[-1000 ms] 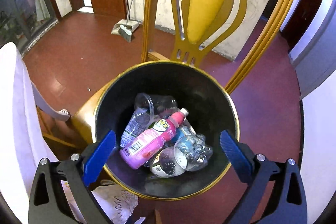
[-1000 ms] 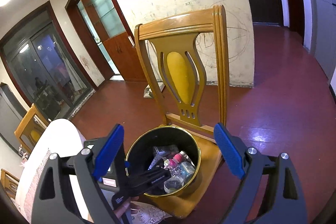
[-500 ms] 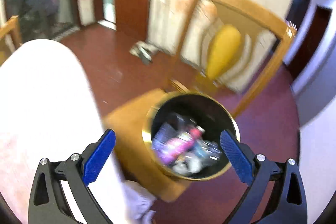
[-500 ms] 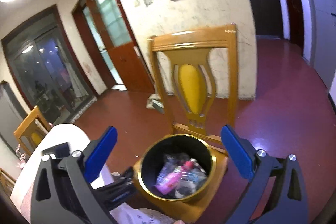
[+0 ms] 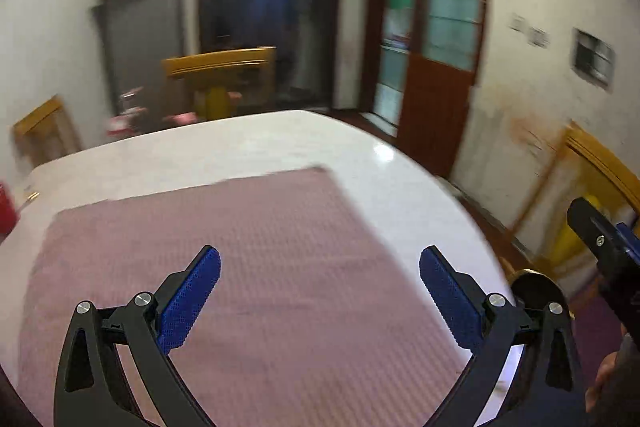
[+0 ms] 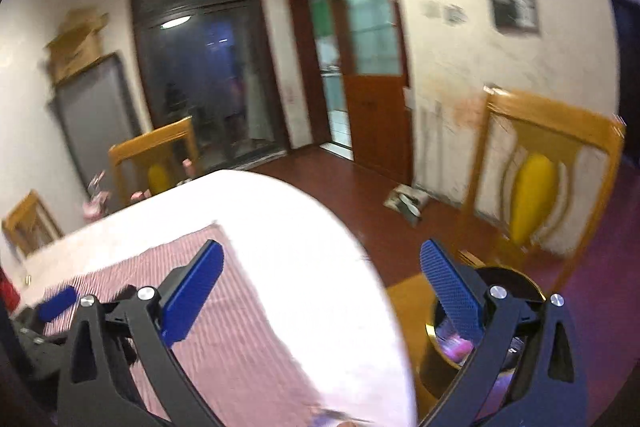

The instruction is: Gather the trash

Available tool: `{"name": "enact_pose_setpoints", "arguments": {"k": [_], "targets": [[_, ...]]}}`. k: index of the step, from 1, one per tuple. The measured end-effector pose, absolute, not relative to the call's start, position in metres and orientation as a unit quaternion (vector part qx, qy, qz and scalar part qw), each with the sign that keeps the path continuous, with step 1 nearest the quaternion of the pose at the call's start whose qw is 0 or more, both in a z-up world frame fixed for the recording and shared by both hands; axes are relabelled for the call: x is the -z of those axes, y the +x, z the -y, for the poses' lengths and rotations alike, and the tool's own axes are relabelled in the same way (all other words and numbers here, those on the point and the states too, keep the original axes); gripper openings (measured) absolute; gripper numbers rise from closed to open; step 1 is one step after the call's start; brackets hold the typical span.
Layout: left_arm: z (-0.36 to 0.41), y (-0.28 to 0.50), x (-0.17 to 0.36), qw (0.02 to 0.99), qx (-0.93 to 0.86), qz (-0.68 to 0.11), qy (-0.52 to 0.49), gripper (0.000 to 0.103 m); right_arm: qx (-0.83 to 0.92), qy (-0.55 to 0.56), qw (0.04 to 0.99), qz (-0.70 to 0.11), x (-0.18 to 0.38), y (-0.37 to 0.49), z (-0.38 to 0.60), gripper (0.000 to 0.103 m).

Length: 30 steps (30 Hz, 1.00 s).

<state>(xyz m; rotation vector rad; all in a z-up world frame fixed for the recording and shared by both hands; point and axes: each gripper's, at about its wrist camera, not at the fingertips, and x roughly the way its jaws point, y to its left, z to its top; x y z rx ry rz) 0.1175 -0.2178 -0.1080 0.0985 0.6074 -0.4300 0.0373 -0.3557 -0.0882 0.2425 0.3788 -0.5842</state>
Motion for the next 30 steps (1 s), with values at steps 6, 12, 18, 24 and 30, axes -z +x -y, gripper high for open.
{"name": "enact_pose_setpoints", "arguments": {"k": [6, 12, 18, 24, 30], "targets": [[0.122, 0.135, 0.094, 0.952, 0.122, -0.281, 0.017, 0.097, 0.239, 0.091, 0.949, -0.184, 0.071, 0.084, 0.299, 0.099], [0.037, 0.133, 0.069, 0.965, 0.047, -0.26, -0.001, 0.097, 0.16, 0.082, 0.968, -0.177, 0.045, 0.116, 0.239, 0.099], [-0.018, 0.11, 0.031, 0.973, -0.001, -0.232, -0.007, 0.097, 0.08, 0.07, 0.981, -0.162, 0.011, 0.118, 0.178, 0.099], [-0.04, 0.083, 0.003, 0.979, -0.043, -0.2, 0.001, 0.097, 0.048, 0.051, 0.987, -0.144, -0.011, 0.102, 0.146, 0.099], [-0.042, 0.059, -0.013, 0.981, -0.041, -0.187, 0.002, 0.097, 0.018, 0.065, 0.989, -0.132, -0.022, 0.085, 0.143, 0.099]]}}
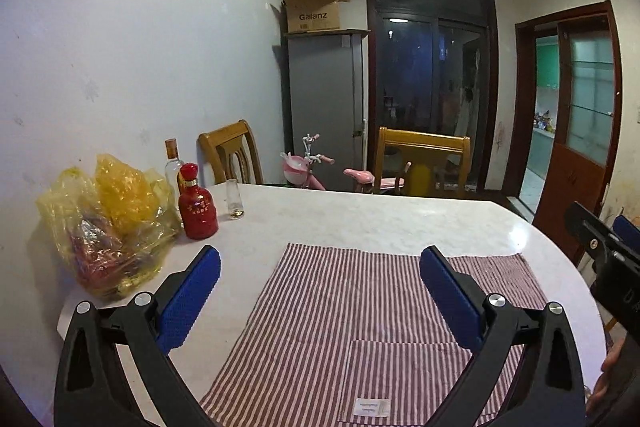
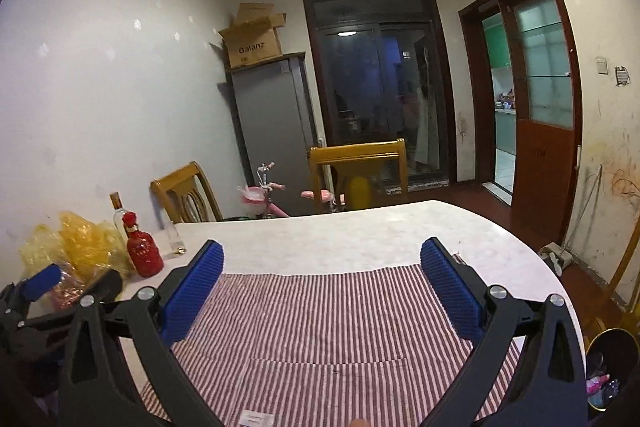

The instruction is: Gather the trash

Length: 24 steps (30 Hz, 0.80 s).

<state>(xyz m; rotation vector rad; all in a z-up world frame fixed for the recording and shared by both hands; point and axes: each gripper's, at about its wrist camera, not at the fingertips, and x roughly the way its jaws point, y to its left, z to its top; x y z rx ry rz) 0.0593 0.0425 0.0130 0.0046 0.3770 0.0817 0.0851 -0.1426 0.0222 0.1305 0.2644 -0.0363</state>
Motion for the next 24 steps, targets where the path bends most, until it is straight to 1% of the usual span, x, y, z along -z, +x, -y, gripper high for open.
{"name": "enact_pose_setpoints", "arguments": {"k": [24], "targets": [[-0.029, 0.037, -0.026, 0.985, -0.023, -0.17, 0.015, 0.097, 0.043, 0.049, 0.99, -0.123, -0.016, 0.066, 0.149, 0.099]]}}
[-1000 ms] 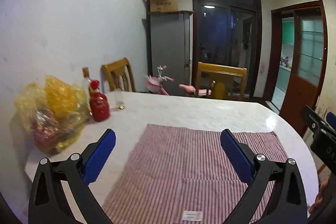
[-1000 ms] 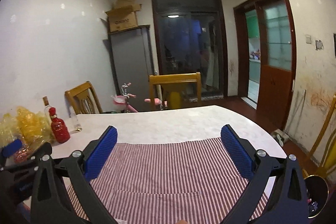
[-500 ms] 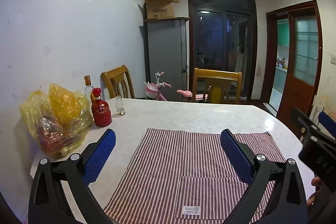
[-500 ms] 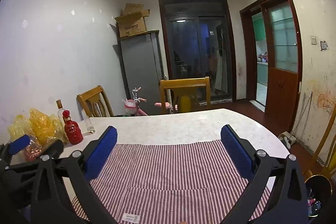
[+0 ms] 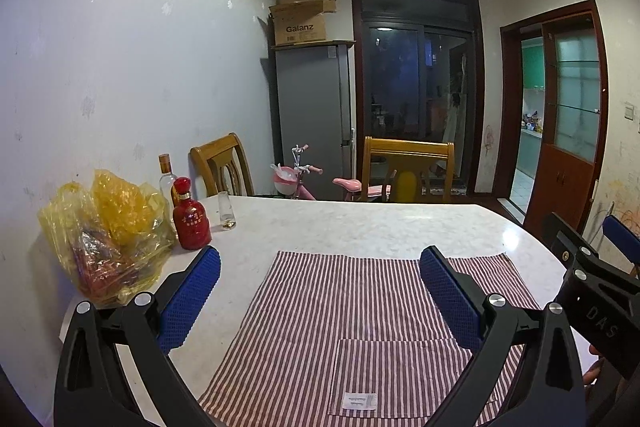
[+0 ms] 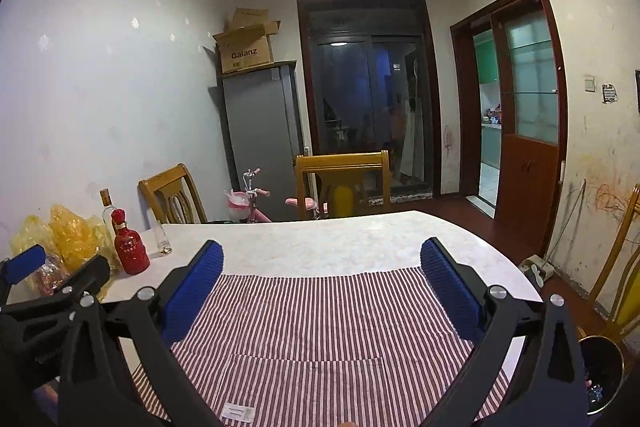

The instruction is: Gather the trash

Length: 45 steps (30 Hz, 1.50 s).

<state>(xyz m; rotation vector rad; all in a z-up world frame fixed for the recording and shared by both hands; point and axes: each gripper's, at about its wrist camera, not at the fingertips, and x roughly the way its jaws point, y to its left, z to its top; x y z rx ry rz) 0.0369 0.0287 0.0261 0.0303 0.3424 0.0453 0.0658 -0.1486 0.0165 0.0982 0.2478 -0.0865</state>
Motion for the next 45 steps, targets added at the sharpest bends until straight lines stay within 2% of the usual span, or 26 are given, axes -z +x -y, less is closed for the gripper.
{"name": "enact_pose_setpoints", "arguments": {"k": [45], "targets": [[-0.015, 0.038, -0.025, 0.985, -0.008, -0.172, 0.024, 0.097, 0.053, 0.055, 0.99, -0.12, -0.02, 0.068, 0.156, 0.099]]}}
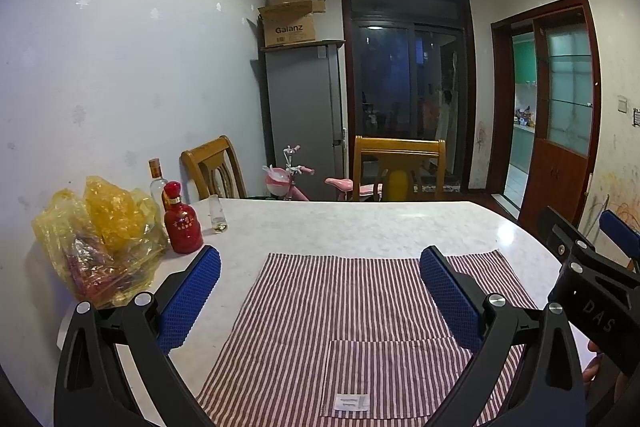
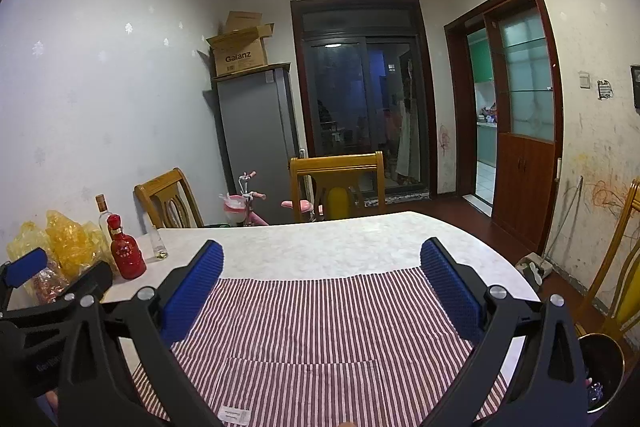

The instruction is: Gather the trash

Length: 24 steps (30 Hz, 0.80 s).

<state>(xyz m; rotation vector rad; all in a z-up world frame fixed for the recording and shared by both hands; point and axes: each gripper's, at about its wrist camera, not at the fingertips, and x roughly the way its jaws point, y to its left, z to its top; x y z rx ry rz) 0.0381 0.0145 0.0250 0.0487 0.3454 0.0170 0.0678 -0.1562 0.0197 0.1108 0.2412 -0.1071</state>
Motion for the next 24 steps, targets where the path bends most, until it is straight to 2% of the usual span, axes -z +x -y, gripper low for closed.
{"name": "enact_pose_setpoints", "arguments": {"k": [24], "targets": [[-0.0104, 0.0423, -0.0245, 0.984, -0.002, -0.177, 0.026, 0.097, 0.056, 0.057, 0.989, -0.122, -0.0173, 0.069, 0.1578, 0.099]]}}
